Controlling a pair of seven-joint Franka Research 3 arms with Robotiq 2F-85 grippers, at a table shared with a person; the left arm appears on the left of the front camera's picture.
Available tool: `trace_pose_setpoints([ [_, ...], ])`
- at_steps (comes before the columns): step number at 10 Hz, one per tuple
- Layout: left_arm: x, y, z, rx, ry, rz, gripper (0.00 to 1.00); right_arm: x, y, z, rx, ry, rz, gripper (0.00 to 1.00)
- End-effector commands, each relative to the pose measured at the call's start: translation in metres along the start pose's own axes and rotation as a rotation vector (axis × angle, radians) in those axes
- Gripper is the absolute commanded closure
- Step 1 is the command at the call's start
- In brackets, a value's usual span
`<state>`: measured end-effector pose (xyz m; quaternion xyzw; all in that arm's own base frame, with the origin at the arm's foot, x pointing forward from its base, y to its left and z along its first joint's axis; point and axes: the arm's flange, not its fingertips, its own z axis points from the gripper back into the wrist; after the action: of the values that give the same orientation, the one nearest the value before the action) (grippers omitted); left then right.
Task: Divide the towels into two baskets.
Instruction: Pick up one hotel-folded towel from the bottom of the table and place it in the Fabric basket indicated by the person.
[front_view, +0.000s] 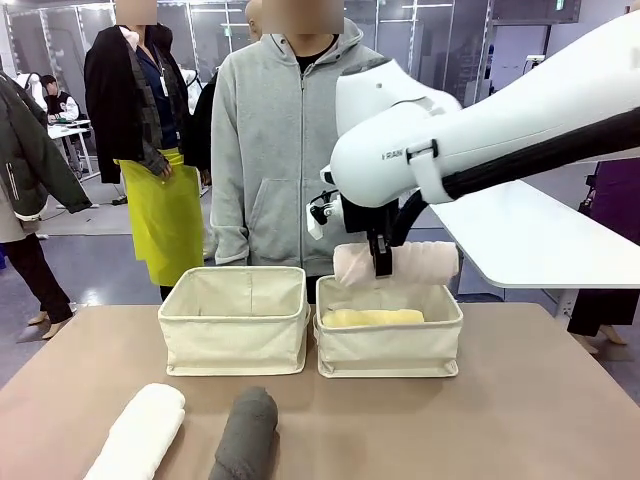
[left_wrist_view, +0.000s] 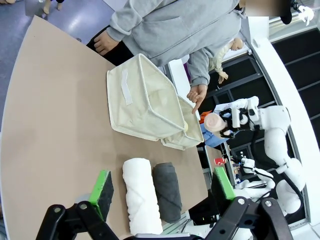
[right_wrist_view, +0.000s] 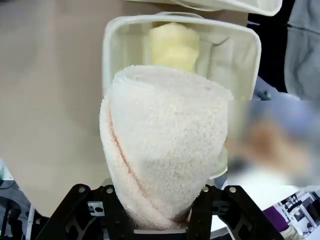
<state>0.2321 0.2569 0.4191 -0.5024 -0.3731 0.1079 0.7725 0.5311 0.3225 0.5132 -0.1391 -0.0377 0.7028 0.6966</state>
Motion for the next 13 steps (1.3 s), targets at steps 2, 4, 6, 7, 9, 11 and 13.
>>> trace_pose_setpoints([
  [2, 0.001, -0.001, 0.002, -0.01, -0.004, -0.003, 0.0, 0.009, -0.033, -0.031, 0.108, 0.013, 0.02, 0.63],
  [4, 0.001, -0.001, 0.002, -0.01, -0.004, -0.003, 0.0, 0.011, -0.039, -0.066, 0.166, 0.031, 0.042, 0.63],
  [6, 0.001, -0.001, 0.002, -0.01, -0.004, -0.003, 0.0, 0.016, -0.043, -0.104, 0.226, 0.053, 0.04, 0.63],
  [7, 0.001, -0.001, 0.002, -0.01, -0.004, -0.003, 0.0, 0.018, -0.043, -0.118, 0.245, 0.058, 0.042, 0.61],
  [9, 0.001, -0.001, 0.002, -0.01, -0.004, -0.003, 0.0, 0.023, -0.039, -0.129, 0.253, 0.056, 0.079, 0.28],
  [11, 0.001, -0.001, 0.002, -0.01, -0.004, -0.003, 0.0, 0.025, -0.036, -0.128, 0.253, 0.055, 0.09, 0.0],
  [13, 0.001, -0.001, 0.002, -0.01, -0.004, -0.003, 0.0, 0.023, -0.033, -0.124, 0.241, 0.045, 0.073, 0.0],
])
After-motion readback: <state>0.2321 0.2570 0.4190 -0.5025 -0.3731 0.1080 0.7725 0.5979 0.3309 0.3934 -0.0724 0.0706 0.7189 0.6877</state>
